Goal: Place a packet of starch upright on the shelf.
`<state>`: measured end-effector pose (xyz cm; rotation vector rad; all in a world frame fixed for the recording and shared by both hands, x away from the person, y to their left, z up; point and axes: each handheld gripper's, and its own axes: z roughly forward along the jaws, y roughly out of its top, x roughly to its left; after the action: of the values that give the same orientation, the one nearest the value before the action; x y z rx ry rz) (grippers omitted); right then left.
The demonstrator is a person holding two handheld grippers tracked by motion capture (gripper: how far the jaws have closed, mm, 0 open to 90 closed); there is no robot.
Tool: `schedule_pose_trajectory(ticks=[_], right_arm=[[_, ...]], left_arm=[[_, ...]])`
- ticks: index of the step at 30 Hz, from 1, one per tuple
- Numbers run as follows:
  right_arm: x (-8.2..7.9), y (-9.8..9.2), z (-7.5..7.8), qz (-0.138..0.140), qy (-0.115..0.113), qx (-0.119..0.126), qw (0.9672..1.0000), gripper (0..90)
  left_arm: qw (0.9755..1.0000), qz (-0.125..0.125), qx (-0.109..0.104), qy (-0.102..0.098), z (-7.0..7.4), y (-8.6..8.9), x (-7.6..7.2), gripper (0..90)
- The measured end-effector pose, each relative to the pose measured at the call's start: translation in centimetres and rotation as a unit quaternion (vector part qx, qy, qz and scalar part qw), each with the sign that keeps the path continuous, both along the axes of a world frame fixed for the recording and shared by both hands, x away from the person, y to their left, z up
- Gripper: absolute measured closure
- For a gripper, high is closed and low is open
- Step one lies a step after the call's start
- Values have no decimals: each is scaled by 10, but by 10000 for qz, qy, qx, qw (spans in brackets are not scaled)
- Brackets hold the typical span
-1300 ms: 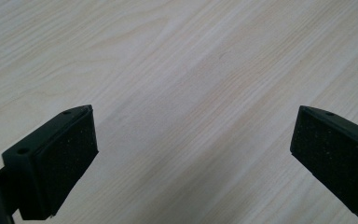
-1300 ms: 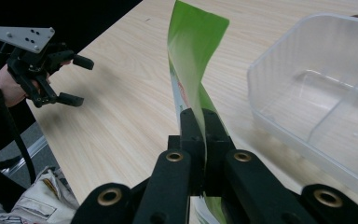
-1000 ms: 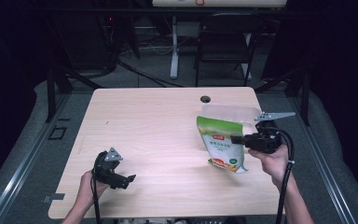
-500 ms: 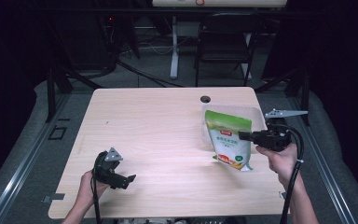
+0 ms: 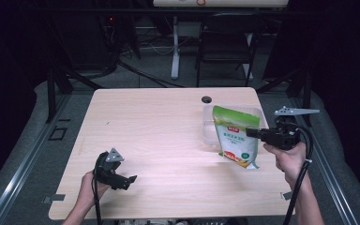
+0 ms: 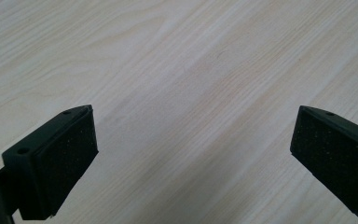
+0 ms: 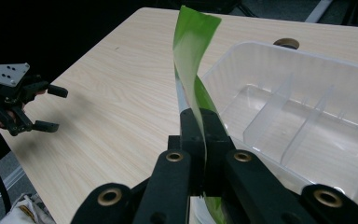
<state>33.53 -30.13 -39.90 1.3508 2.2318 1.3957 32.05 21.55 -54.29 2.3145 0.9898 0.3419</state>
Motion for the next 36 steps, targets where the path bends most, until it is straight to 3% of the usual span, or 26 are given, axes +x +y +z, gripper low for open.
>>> schedule_pose_trajectory(ticks=[21,36], right_arm=[[3,-5,19,-125,-198,19,9997,900],[15,-14,44,-343,-362,33,9987,900]], left_arm=[[10000,-2,7,-13,0,-1,0,5],[10000,-21,18,4,1,-1,1,5]])
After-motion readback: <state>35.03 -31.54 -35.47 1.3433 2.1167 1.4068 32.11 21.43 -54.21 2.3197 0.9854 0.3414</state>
